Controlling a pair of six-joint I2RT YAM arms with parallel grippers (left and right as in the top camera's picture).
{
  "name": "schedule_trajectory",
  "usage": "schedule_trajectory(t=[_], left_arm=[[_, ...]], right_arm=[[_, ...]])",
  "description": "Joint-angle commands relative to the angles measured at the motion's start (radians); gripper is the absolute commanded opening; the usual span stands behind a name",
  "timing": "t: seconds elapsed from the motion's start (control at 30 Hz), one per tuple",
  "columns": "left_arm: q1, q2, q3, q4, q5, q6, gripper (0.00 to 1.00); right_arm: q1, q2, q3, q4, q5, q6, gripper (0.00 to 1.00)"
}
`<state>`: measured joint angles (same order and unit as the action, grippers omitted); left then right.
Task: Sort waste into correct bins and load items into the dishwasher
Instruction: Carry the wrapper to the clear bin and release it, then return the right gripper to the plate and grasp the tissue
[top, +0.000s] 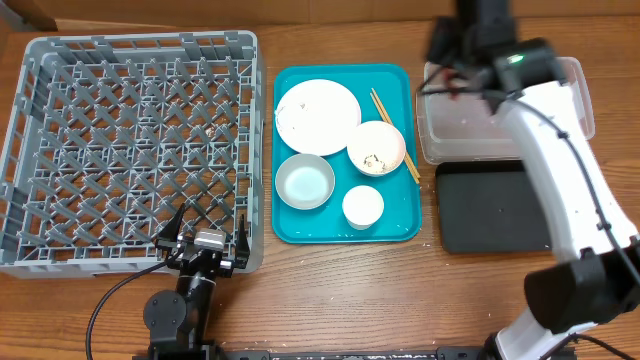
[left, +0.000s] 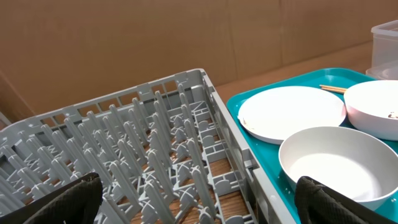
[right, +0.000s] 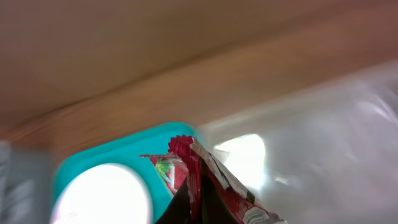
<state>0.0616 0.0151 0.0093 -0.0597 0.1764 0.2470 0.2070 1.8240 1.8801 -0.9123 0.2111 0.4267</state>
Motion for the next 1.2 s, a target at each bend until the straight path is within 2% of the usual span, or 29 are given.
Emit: schedule_trajectory(t=[0.0,0.1,0.13,0.2,0.23,0.37,0.57,0.8,0.97,1.17], left_arm=[[0.010,-0.010,-0.005,0.001,0.008,0.019,1.00],[0.010,-0.010,-0.005,0.001,0.008,0.019,1.00],[0.010,-0.010,-0.005,0.001,0.008,0.019,1.00],[0.010,-0.010,-0.005,0.001,0.008,0.019,1.00],[0.010,-0.010,-0.005,0.001,0.008,0.019,1.00],[0.010,-0.010,-0.005,0.001,0.008,0.019,1.00],[0.010,-0.010,-0.005,0.001,0.008,0.019,1.00],[0.010,-0.010,-0.005,0.001,0.008,0.019,1.00],[0.010,-0.010,-0.005,0.001,0.008,0.019,1.00],[0.010,-0.010,-0.005,0.001,0.008,0.019,1.00]], right_arm=[[-0.105,0.056,-0.061,-0.022,-0.024,0.125,0.04],[-0.152,0.077,-0.103,-0.015,-0.085,0.124,0.05],[-0.160,0.084,-0.108,-0.019,-0.095,0.124,0.13],[-0.170,0.097,-0.108,-0.025,-0.101,0.124,0.56],[-0.172,0.097,-0.108,-0.021,-0.101,0.124,0.64],[-0.156,0.096,-0.085,0.033,-0.222,0.009,0.80],[-0.024,0.100,-0.066,0.153,-0.370,-0.101,0.87],[0.215,0.191,-0.066,0.330,-0.261,-0.163,0.92],[0.307,0.324,-0.066,0.426,-0.277,-0.195,0.92],[0.355,0.426,-0.066,0.490,-0.288,-0.219,0.91]])
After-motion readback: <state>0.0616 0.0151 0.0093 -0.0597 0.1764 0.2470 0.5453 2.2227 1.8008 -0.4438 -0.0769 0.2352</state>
